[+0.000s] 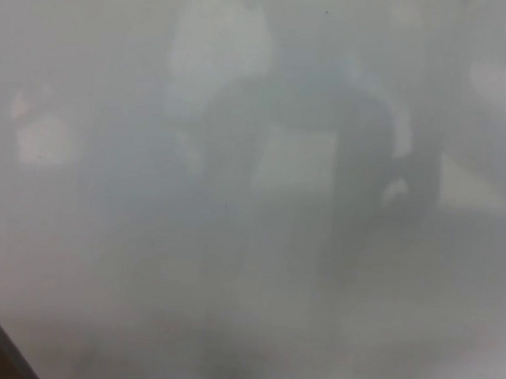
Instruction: A magnetic marker holder is on the left hand side of the white board, the robot put the index and middle finger into the opening of the container and pull off the magnetic holder and hand it to a human on the left hand side.
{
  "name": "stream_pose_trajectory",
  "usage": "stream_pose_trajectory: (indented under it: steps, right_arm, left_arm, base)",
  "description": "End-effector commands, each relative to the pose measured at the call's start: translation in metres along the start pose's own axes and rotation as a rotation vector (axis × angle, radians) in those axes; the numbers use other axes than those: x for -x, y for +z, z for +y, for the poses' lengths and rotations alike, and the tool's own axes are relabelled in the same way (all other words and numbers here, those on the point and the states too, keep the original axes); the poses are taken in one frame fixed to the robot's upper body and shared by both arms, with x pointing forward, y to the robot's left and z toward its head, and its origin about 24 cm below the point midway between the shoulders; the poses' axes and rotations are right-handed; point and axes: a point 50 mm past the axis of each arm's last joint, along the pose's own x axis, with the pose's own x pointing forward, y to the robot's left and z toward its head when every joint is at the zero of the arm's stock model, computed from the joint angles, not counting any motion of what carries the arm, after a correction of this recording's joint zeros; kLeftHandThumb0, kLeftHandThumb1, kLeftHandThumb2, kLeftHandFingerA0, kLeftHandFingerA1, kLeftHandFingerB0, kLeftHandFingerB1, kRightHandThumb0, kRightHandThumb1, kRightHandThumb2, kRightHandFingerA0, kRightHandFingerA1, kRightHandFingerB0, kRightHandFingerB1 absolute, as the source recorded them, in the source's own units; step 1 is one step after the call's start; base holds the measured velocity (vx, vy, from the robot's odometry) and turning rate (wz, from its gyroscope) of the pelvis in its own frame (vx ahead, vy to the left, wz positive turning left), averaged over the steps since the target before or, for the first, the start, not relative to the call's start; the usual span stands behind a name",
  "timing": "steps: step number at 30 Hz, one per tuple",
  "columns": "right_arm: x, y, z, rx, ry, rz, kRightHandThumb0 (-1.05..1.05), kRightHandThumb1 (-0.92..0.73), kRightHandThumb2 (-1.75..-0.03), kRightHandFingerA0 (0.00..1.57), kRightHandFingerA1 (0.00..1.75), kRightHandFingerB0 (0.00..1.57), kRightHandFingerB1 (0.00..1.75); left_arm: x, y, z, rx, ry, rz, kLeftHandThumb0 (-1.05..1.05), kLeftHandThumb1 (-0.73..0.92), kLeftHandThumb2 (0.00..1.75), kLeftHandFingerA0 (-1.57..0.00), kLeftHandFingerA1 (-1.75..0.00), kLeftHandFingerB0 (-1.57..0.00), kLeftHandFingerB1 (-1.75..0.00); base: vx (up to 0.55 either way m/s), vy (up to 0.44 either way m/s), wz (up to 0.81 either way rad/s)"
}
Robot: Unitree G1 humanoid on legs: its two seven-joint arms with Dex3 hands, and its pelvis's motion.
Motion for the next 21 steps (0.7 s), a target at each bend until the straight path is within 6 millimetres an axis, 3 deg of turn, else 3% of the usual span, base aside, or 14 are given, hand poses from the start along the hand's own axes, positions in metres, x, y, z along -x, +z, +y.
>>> stream_pose_trajectory:
  steps: [1, 21]
  right_arm:
    - [0.0043, -0.0060, -0.0046, -0.002, 0.005, 0.027, -0.52, -0.75, -0.64, 0.79, 0.53, 0.61, 0.40]
    - [-0.0007, -0.0017, -0.0066, -0.010, -0.001, 0.010, -0.52, -0.74, -0.63, 0.79, 0.55, 0.65, 0.41]
  left_arm:
    - [0.0094, 0.0110, 0.0190, -0.188, 0.113, -0.061, -0.13, 0.39, 0.86, -0.20, -0.52, -0.20, -0.49]
    - [0.0081, 0.0141, 0.0206, -0.199, 0.123, -0.104, -0.13, 0.39, 0.86, -0.18, -0.51, -0.18, -0.49]
  base:
    - [0.00, 0.000, 0.00]
    - [0.00, 0.000, 0.00]
